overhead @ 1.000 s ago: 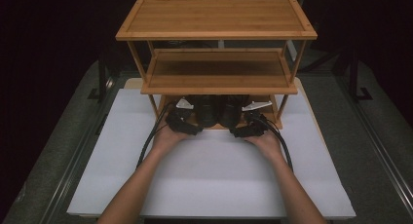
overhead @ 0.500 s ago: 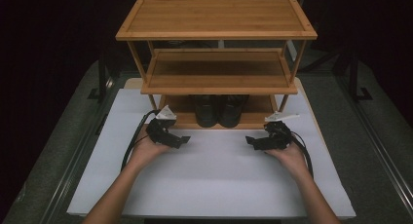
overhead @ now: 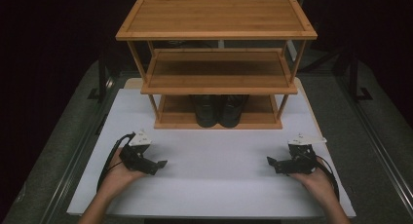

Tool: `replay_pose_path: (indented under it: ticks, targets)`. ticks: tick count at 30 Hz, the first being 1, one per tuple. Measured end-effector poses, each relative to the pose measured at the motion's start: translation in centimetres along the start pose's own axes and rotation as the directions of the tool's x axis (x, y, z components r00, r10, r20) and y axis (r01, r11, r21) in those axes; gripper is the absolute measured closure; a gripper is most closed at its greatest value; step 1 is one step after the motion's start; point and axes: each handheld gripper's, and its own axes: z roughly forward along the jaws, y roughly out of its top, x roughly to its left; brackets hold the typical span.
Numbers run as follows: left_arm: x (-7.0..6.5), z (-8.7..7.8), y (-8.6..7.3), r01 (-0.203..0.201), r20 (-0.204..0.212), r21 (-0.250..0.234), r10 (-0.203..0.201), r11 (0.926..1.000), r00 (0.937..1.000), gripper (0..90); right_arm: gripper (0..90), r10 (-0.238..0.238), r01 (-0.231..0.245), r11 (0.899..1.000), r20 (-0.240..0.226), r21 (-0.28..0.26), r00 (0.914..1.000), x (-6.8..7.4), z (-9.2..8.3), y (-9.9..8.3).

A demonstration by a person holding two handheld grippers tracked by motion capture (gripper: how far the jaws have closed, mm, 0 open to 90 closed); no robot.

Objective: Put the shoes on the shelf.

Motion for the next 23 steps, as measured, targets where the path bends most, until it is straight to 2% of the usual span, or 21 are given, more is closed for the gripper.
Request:
replay_pose_path:
  ticks: [4, 7, 10, 13, 15, 17, 23]
  targets:
    - [-0.1, -1.2, -1.8, 0.014, -0.021, -0.008, -0.014, 0.9999, 0.9997, 1.8, 2.8, 0.021, -0.021, 1.0, 0.018, 0.019, 0.9996, -0.2, -0.8, -1.4]
    - [-0.2, -1.8, -3.0, 0.018, -0.037, -0.002, -0.018, 0.9998, 0.9992, 0.7, 2.8, 0.016, -0.017, 0.999, 0.04, 0.036, 0.9991, -0.3, -1.4, -2.5]
    - [-0.4, -2.0, -4.2, 0.02, -0.044, 0.011, -0.019, 0.9997, 0.9988, 0.0, 2.8, -0.009, 0.004, 0.998, 0.069, 0.069, 0.9976, -0.4, -1.8, -3.4]
    - [-0.5, -2.0, -5.2, 0.013, -0.045, 0.021, -0.012, 0.9997, 0.9989, 0.0, 2.8, -0.006, -0.001, 0.996, 0.077, 0.085, 0.997, -0.6, -2.1, -4.1]
    - [-0.5, -2.0, -5.8, 0.024, -0.041, 0.011, -0.023, 0.9997, 0.9989, 0.0, 2.5, -0.001, -0.005, 0.997, 0.078, 0.08, 0.9969, -0.8, -2.3, -4.5]
    - [-0.4, -2.0, -6.0, 0.035, -0.036, -0.002, -0.035, 0.9994, 0.9987, 0.0, 2.5, 0.003, -0.007, 0.998, 0.07, 0.059, 0.9975, -1.0, -2.4, -4.8]
    - [-0.4, -2.0, -6.1, 0.036, -0.036, -0.001, -0.036, 0.9993, 0.9987, 0.0, 2.5, 0.001, -0.006, 0.998, 0.07, 0.058, 0.9975, -1.0, -2.4, -4.9]
